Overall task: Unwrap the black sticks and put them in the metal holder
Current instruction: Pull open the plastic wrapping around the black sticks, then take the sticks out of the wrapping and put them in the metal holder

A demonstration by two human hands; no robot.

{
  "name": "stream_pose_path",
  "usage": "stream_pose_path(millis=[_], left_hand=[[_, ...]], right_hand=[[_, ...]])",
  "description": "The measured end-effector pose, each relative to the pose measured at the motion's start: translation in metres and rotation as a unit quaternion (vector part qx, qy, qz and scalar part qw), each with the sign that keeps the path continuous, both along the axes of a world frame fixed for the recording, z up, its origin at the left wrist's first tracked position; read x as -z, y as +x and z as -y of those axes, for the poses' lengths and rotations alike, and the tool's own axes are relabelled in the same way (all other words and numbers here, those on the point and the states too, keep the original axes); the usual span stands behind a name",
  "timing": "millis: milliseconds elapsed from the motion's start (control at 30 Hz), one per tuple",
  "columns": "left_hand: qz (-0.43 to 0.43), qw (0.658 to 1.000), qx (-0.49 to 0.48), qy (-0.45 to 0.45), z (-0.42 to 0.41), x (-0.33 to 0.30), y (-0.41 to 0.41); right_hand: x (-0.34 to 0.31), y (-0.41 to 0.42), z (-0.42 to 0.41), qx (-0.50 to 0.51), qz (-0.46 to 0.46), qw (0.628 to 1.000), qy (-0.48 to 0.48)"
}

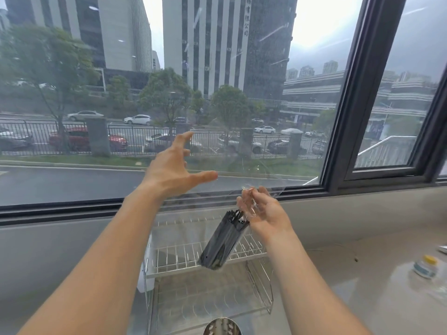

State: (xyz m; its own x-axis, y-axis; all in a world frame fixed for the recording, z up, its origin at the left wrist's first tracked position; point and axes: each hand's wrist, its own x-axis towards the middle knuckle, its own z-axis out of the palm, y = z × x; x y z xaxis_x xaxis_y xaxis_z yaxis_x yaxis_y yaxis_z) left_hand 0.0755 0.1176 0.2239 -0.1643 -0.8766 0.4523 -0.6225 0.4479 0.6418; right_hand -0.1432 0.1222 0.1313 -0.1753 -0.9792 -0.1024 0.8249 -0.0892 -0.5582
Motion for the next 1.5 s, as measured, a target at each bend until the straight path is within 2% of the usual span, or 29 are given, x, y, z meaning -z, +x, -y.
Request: stream_pose_path(millis=[133, 300, 367, 433, 533, 600, 700, 800, 900, 1000, 1067, 1167, 1267, 1333, 1433, 1500], left_hand=[[-0.048, 0.997, -0.051, -0.042, 0.009, 0.007, -0.005], [-0.103, 0.990, -0.025, -0.089, 0.011, -0.009, -0.006], [-0.108, 0.989, -0.014, -0.104, 0.009, -0.019, -0.006], [-0.104, 0.987, 0.003, -0.120, 0.006, -0.029, -0.007], [-0.091, 0.985, 0.062, -0.136, -0.001, -0.041, -0.014], [-0.090, 0.978, 0.124, -0.143, -0.006, -0.046, -0.020], [-0.066, 0.966, 0.203, -0.146, -0.015, -0.045, -0.025], [-0.060, 0.959, 0.258, -0.103, -0.022, -0.040, -0.023], [-0.056, 0.951, 0.294, -0.075, -0.026, -0.033, -0.008], [-0.053, 0.947, 0.310, -0.059, -0.029, -0.027, 0.010], [-0.043, 0.948, 0.312, -0.053, -0.030, -0.025, 0.021], [-0.021, 0.948, 0.316, -0.035, -0.030, -0.021, 0.038], [0.002, 0.950, 0.312, -0.020, -0.027, -0.015, 0.056], [0.010, 0.954, 0.300, -0.011, -0.025, -0.011, 0.067], [0.005, 0.957, 0.290, 0.002, -0.021, -0.004, 0.078], [0.005, 0.958, 0.287, 0.011, -0.017, 0.002, 0.084]], right_hand=[[0.001, -0.010, -0.002, -0.012, -0.009, 1.000, -0.022], [0.020, -0.036, -0.018, -0.022, -0.049, 0.997, -0.047], [0.042, -0.047, -0.027, -0.031, -0.035, 0.999, -0.022], [0.069, -0.049, -0.038, -0.052, -0.032, 0.997, 0.041], [0.109, -0.032, -0.052, -0.149, -0.051, 0.975, 0.156], [0.130, -0.017, -0.057, -0.220, -0.050, 0.957, 0.184], [0.146, 0.007, -0.059, -0.312, -0.032, 0.938, 0.150], [0.146, 0.022, -0.057, -0.350, 0.038, 0.931, 0.092], [0.145, 0.023, -0.054, -0.339, 0.123, 0.931, 0.061], [0.146, 0.025, -0.049, -0.282, 0.133, 0.949, 0.050], [0.145, 0.026, -0.043, -0.229, 0.112, 0.966, 0.039], [0.135, 0.026, -0.039, -0.267, 0.087, 0.958, 0.048], [0.131, 0.028, -0.036, -0.176, -0.056, 0.983, 0.011], [0.124, 0.029, -0.033, -0.166, -0.044, 0.985, 0.005], [0.105, 0.026, -0.022, -0.178, 0.038, 0.983, 0.034], [0.097, 0.022, -0.018, -0.151, 0.078, 0.985, 0.017]])
